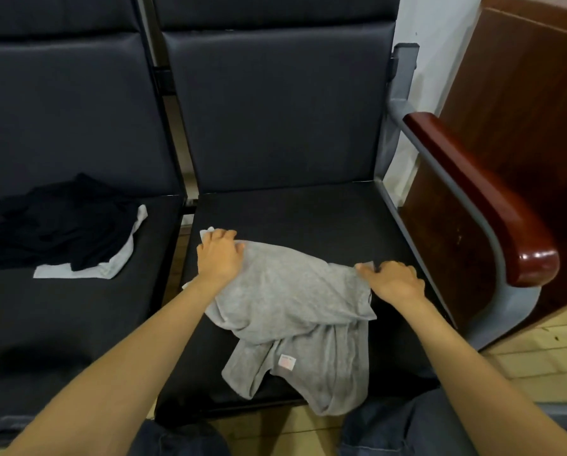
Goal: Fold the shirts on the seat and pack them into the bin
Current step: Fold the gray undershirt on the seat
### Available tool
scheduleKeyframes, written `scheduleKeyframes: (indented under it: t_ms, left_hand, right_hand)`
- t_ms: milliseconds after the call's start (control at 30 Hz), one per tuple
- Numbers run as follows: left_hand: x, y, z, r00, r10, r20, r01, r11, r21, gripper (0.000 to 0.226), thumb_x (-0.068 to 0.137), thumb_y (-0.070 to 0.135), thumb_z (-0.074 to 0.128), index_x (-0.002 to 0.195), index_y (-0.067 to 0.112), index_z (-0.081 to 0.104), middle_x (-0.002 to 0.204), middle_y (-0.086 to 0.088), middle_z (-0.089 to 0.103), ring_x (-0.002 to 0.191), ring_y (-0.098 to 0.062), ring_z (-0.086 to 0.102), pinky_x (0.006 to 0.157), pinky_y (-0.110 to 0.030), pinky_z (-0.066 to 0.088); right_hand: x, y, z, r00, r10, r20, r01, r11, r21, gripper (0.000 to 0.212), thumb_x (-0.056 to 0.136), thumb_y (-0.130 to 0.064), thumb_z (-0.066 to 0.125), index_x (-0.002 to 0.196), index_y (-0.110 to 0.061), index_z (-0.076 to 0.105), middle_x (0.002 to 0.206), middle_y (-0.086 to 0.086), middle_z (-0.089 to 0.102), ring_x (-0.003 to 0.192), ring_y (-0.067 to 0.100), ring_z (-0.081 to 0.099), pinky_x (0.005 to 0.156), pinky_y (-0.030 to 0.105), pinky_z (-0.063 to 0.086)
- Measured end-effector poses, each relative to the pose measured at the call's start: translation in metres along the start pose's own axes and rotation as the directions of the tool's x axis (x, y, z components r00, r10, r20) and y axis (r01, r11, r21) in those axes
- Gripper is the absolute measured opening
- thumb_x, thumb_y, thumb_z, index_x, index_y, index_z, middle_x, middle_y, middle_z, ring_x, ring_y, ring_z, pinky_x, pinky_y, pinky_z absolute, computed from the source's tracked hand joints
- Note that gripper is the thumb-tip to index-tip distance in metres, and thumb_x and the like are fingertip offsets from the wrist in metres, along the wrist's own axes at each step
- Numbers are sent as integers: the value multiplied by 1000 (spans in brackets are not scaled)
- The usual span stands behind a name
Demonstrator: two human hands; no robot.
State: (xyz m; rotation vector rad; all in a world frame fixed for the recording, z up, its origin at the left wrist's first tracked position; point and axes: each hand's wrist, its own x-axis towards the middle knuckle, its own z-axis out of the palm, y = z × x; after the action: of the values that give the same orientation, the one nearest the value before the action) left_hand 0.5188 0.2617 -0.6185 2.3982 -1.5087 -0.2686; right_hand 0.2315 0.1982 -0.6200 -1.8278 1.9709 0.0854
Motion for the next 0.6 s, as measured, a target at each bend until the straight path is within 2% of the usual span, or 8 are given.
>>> scheduleKeyframes:
  t_ms: [67, 133, 233, 300, 367, 500, 533, 600]
  left_hand:
    - [18, 0, 7, 1000, 2, 17, -3, 999, 52, 43, 100, 29, 42, 140, 13, 44, 146, -8, 39, 138, -30, 23, 110, -44, 21]
    - [34, 1, 13, 997, 62, 52, -68, 990, 123, 43, 101, 31, 40, 141, 17, 44, 146, -5, 40, 137, -29, 24, 110, -43, 18]
    - [55, 1, 18, 981, 25, 192, -74, 965, 253, 42, 102, 36, 36, 141, 21, 43, 143, -6, 42, 133, -30, 29, 109, -44, 20]
    - [66, 2, 19, 960, -67, 273, -31, 939, 342, 43, 100, 41, 39, 139, 23, 43, 141, -8, 40, 131, -33, 31, 109, -47, 22]
    - [75, 4, 19, 946, -98, 310, -31, 922, 385, 43, 97, 43, 45, 135, 23, 44, 136, -9, 44, 129, -33, 34, 108, -48, 21]
    - [80, 3, 16, 911, -96, 400, -39, 948, 315, 34, 96, 33, 49, 128, 22, 47, 117, -8, 58, 116, -31, 48, 108, -44, 16]
    - [78, 1, 14, 912, -84, 402, -53, 947, 317, 30, 95, 28, 49, 124, 21, 52, 114, -7, 60, 111, -29, 50, 107, -43, 17]
    - [70, -3, 7, 921, -62, 385, -91, 926, 366, 24, 94, 20, 47, 113, 20, 63, 109, -6, 61, 106, -27, 51, 104, -42, 21]
  right_hand:
    - [10, -2, 6, 999, 5, -47, -1, 996, 90, 53, 92, -57, 44, 115, -12, 64, 128, 12, 55, 129, 33, 35, 103, 44, 32]
    - [18, -4, 11, 996, 9, -88, 10, 977, 211, 40, 92, -50, 52, 105, -15, 67, 119, 9, 60, 126, 32, 40, 102, 45, 33]
    - [24, -3, 18, 988, -59, -142, 112, 907, 405, 17, 91, -38, 59, 97, -24, 66, 104, 1, 66, 111, 26, 55, 98, 46, 42]
    - [21, -6, 16, 971, -121, -205, 218, 798, 562, 9, 93, -30, 57, 96, -25, 64, 94, -4, 65, 98, 17, 60, 90, 39, 48]
    - [13, -11, 8, 943, -163, -290, 323, 659, 679, 7, 95, -27, 55, 96, -26, 62, 92, -9, 64, 91, 7, 61, 82, 29, 50]
    - [1, -22, -4, 908, -176, -381, 420, 380, 824, 9, 95, -26, 54, 96, -32, 60, 97, -7, 67, 92, 5, 65, 79, 27, 52]
    - [-1, -24, -6, 902, -174, -394, 431, 333, 839, 10, 96, -25, 54, 96, -33, 60, 98, -6, 68, 93, 6, 65, 80, 28, 52]
    - [-6, -25, -7, 890, -180, -418, 455, 312, 834, 12, 96, -24, 54, 96, -34, 60, 98, -7, 68, 94, 6, 65, 82, 29, 53]
